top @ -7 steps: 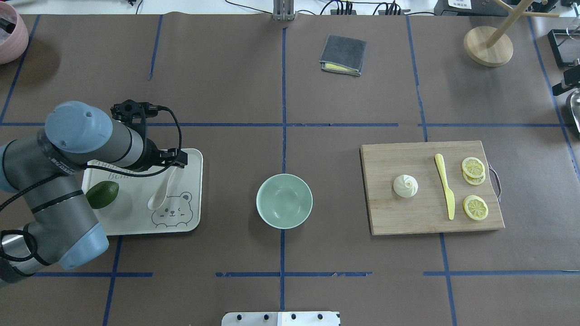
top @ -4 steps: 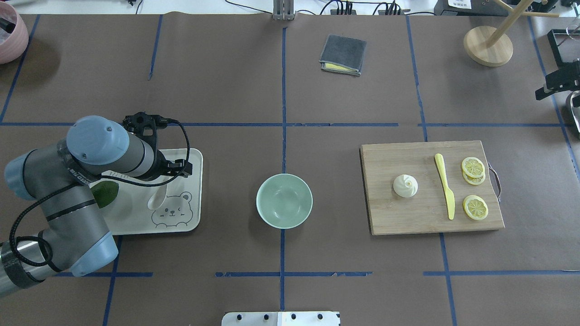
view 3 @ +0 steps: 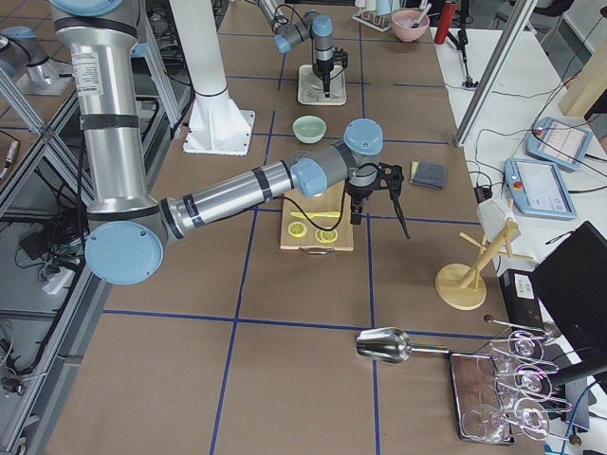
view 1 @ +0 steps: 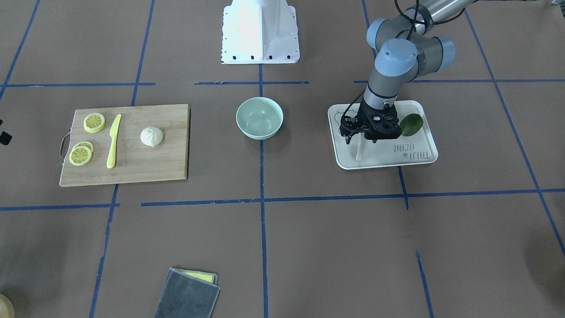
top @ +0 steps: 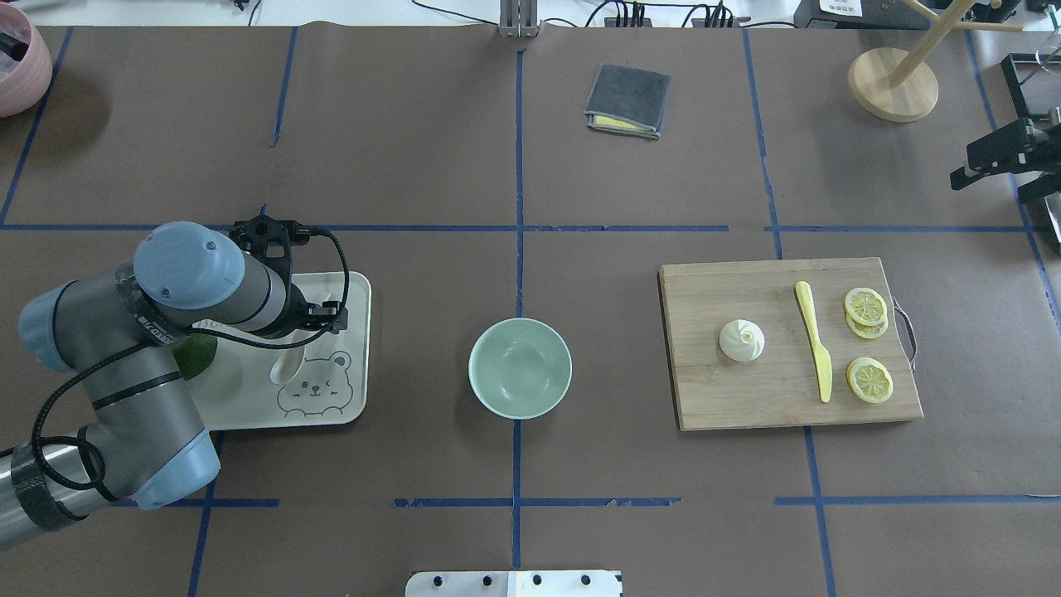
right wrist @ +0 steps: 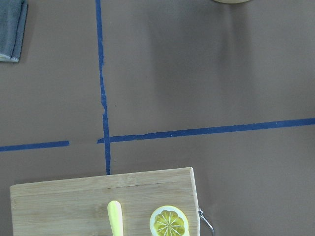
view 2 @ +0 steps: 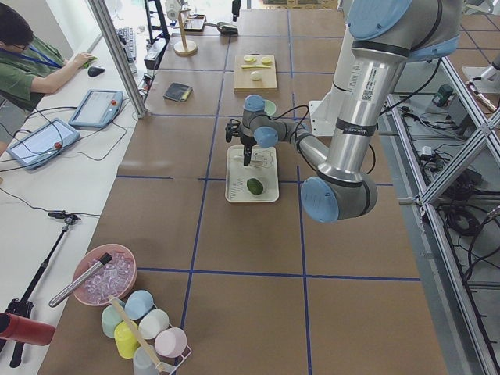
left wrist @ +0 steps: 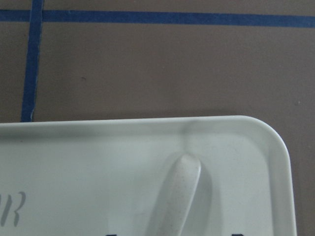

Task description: Put spoon and bun in bowl

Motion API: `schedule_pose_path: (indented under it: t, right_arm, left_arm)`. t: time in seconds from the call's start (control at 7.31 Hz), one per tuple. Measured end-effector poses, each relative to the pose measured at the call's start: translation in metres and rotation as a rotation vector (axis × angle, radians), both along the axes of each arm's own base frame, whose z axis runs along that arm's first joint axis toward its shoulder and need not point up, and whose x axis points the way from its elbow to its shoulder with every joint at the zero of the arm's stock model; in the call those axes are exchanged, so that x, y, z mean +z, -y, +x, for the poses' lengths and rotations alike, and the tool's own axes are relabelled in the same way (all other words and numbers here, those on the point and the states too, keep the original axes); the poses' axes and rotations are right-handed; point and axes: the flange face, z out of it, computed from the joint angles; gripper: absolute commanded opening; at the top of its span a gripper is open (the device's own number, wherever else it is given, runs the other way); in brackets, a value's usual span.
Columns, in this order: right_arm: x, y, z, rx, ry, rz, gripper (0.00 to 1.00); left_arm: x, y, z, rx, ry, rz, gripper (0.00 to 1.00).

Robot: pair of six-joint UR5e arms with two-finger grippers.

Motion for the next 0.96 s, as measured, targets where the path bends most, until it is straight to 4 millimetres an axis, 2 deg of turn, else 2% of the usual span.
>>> schedule_pose_path:
  t: [0.55,0.68,0.82,0.96]
  right_arm:
    - [-0.008,0.002,-0.013,-0.014,0.005,0.005,1.0]
    - [-0.009,0.001,-0.016,-0.02,0.006,0.006,1.0]
    - [-0.009,0.001,-0.019,-0.026,0.005,0.006,1.0]
    - [-0.01,0.0,-0.024,-0.034,0.004,0.009,1.0]
  left_arm:
    - [0.001,0.0,0.0,-0.001,0.001,-0.004,0.21]
    - [0.001,0.0,0.0,-0.001,0.001,-0.004,0.07]
    - [0.001,0.0,0.0,-0.001,0.001,-0.004,0.0]
    - [0.0,-0.001,-0.001,-0.001,-0.002,-0.002,0.0]
